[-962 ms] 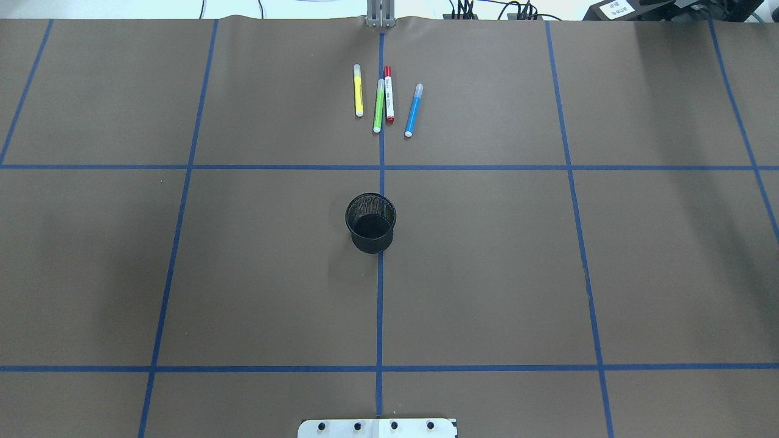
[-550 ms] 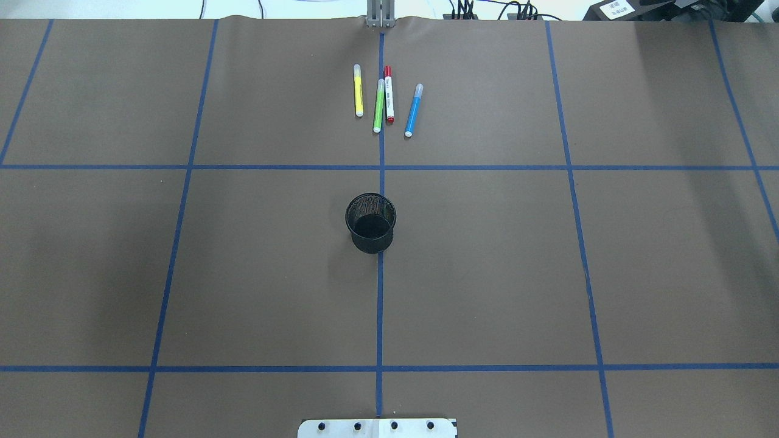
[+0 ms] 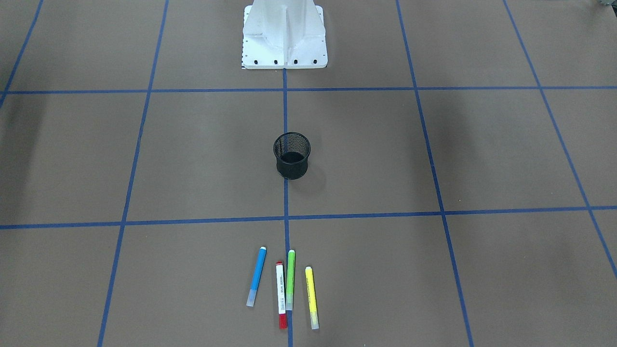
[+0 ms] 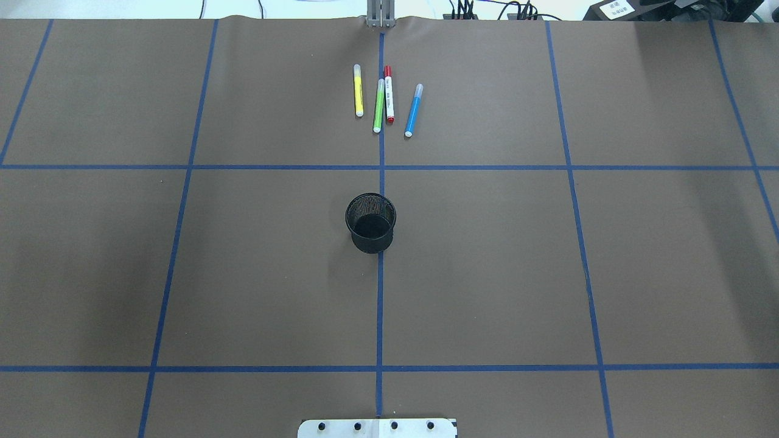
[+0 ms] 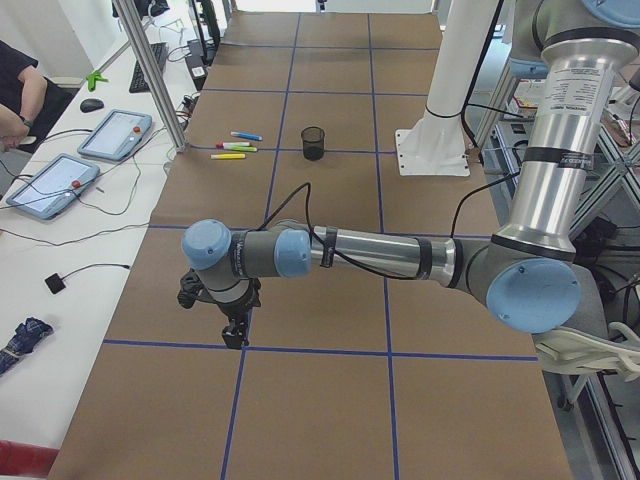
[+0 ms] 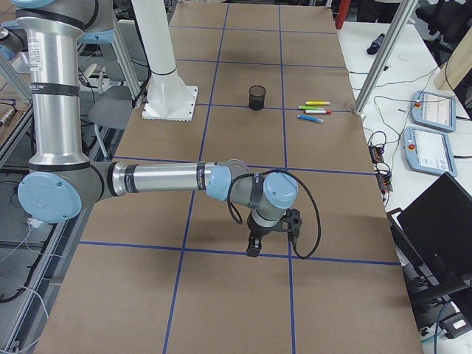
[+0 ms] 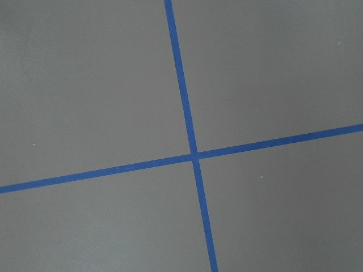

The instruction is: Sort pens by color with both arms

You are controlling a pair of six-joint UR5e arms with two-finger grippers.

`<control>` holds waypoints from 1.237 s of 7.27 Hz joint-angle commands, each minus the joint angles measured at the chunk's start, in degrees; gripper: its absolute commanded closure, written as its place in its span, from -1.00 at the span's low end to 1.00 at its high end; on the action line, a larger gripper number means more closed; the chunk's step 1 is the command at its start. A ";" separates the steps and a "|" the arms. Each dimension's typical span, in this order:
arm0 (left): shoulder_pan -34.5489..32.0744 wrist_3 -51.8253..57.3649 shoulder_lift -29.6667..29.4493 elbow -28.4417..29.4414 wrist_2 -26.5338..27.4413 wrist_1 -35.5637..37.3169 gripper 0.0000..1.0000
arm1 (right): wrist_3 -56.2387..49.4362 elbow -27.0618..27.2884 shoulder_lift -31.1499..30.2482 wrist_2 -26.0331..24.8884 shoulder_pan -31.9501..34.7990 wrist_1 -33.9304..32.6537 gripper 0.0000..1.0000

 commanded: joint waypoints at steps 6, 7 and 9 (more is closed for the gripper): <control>-0.50 -0.42 7.07 -4.73 -0.29 -0.38 -1.00 | 0.03 -2.60 2.95 -0.27 -0.08 0.01 -1.00; -0.49 -0.51 7.07 -4.91 -0.38 -0.38 -1.00 | 0.03 -1.92 2.60 0.08 0.01 0.01 -1.00; -0.49 -0.51 6.98 -5.26 -0.38 -0.38 -1.00 | 0.02 -2.08 1.73 0.18 -0.08 5.15 -1.00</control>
